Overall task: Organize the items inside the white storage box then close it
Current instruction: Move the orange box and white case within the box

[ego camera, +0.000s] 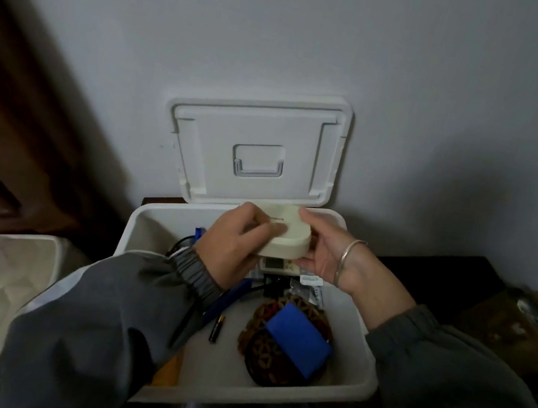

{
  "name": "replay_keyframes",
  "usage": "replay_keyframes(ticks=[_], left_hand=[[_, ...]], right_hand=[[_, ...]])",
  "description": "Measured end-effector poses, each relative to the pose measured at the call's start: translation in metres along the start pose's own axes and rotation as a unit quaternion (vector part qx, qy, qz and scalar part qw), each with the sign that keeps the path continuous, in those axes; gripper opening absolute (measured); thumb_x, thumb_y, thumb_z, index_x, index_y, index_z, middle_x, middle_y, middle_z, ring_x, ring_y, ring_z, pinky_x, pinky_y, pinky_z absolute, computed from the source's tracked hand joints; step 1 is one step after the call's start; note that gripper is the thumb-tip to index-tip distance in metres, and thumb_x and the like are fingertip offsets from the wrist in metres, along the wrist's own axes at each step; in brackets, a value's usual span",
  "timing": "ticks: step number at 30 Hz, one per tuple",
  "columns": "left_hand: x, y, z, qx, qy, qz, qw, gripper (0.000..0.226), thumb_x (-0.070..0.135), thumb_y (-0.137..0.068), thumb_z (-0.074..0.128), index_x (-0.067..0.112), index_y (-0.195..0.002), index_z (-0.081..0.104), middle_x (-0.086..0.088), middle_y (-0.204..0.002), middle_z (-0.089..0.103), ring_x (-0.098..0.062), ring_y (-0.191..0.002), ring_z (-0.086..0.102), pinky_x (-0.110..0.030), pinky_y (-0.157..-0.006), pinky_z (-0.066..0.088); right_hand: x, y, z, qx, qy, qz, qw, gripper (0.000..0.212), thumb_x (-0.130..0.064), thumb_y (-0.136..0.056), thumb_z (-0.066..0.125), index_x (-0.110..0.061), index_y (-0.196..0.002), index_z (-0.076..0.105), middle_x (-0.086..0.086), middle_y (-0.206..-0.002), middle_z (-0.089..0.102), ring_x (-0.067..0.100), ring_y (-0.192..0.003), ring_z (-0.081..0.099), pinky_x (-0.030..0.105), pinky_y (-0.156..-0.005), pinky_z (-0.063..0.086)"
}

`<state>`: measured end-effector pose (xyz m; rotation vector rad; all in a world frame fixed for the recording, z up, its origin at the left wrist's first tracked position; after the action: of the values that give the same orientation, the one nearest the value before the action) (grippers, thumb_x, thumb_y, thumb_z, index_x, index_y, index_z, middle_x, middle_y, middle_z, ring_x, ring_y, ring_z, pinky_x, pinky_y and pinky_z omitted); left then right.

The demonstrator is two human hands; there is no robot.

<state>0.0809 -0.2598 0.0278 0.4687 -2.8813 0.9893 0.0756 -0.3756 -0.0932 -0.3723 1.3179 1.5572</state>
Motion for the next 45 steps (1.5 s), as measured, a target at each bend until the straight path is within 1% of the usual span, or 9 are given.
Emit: replay_keyframes(ticks=[5,7,10,13,18,21,27,32,45], left_hand=[[-0.062,0.063,0.026,-0.087,0.185,-0.304,0.931,0.089,0.028,-0.066,0.083,0.033,-0.139,0.032,-0.002,-0.137,0.030,-0.013,-0.125,0.028,-0.034,-0.107,0.033],[-0.084,0.096,0.030,-0.019,0.338,-0.461,0.820,0.089,0.033,-0.069,0.078,0.029,-0.143,0.027,0.000,-0.142,0.029,-0.011,-0.125,0.033,-0.029,-0.098,0.039],[-0.077,0.121,0.056,0.036,0.611,-0.556,0.563,0.067,0.043,-0.077,0.065,0.020,-0.135,0.043,-0.011,-0.138,0.050,-0.024,-0.115,0.057,-0.036,-0.078,0.055],[-0.067,0.122,0.061,0.037,0.707,-0.530,0.467,0.052,0.035,-0.086,0.058,0.009,-0.130,0.052,-0.017,-0.117,0.066,-0.032,-0.101,0.067,-0.040,-0.072,0.057],[-0.101,0.143,0.035,0.128,0.686,-0.514,0.500,0.052,0.026,-0.081,0.063,0.008,-0.129,0.053,-0.022,-0.120,0.063,-0.038,-0.105,0.064,-0.046,-0.073,0.056],[-0.126,0.165,0.013,0.176,0.643,-0.501,0.552,0.048,0.024,-0.082,0.062,0.013,-0.128,0.054,-0.020,-0.122,0.063,-0.038,-0.108,0.062,-0.049,-0.076,0.056],[-0.140,0.201,0.006,0.188,0.619,-0.517,0.560,0.051,0.029,-0.078,0.067,0.016,-0.126,0.056,-0.018,-0.120,0.064,-0.037,-0.107,0.064,-0.054,-0.081,0.053],[-0.143,0.210,0.007,0.196,0.611,-0.531,0.553,0.058,0.032,-0.075,0.069,0.016,-0.129,0.054,-0.016,-0.120,0.065,-0.036,-0.106,0.064,-0.051,-0.078,0.054],[-0.149,0.218,0.004,0.233,0.608,-0.531,0.542,0.046,0.026,-0.080,0.060,0.017,-0.124,0.057,-0.015,-0.118,0.066,-0.035,-0.104,0.065,-0.054,-0.077,0.054]], right_hand=[[0.000,-0.002,0.007,0.008,0.009,-0.046,0.999,0.025,-0.023,-0.091,0.057,-0.010,-0.113,0.058,0.014,-0.117,0.065,0.025,-0.105,0.063,0.037,-0.086,0.054],[0.002,0.000,0.014,-0.012,0.027,-0.058,0.998,0.031,-0.022,-0.093,0.054,-0.008,-0.120,0.056,0.016,-0.120,0.064,0.027,-0.108,0.061,0.040,-0.086,0.053],[0.015,0.003,0.040,-0.065,0.063,-0.056,0.994,0.037,-0.021,-0.091,0.056,-0.004,-0.124,0.055,0.018,-0.121,0.063,0.031,-0.113,0.060,0.045,-0.094,0.050],[0.022,0.000,0.066,-0.094,0.128,-0.083,0.984,0.032,-0.030,-0.089,0.060,-0.013,-0.116,0.061,0.011,-0.114,0.068,0.025,-0.107,0.064,0.043,-0.092,0.053],[0.002,-0.014,0.058,0.008,0.349,-0.213,0.912,0.015,-0.038,-0.085,0.063,-0.027,-0.096,0.065,-0.007,-0.090,0.071,0.010,-0.082,0.067,0.025,-0.073,0.057],[0.031,-0.032,0.050,0.004,0.497,-0.219,0.840,0.026,-0.029,-0.084,0.067,-0.018,-0.107,0.064,0.000,-0.104,0.067,0.012,-0.095,0.061,0.029,-0.089,0.051],[0.105,-0.069,0.081,-0.124,0.786,-0.251,0.551,0.053,-0.028,-0.087,0.061,-0.019,-0.136,0.042,0.003,-0.141,0.041,0.023,-0.127,0.037,0.035,-0.105,0.032],[0.144,-0.090,0.093,-0.169,0.861,-0.240,0.416,0.070,-0.021,-0.084,0.062,-0.017,-0.145,0.027,0.006,-0.152,0.025,0.023,-0.137,0.025,0.041,-0.107,0.024],[0.149,-0.094,0.092,-0.168,0.883,-0.299,0.321,0.060,-0.007,-0.077,0.063,-0.010,-0.132,0.040,0.011,-0.132,0.043,0.030,-0.118,0.041,0.039,-0.095,0.033]])
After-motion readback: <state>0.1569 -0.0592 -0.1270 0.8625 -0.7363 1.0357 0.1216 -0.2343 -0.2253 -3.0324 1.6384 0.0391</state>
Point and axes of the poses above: each hand's wrist, its own y-axis away from the middle knuckle, its own z-axis out of the palm, x = y × z, the point moved 10 cm from there along -y, towards the middle knuckle
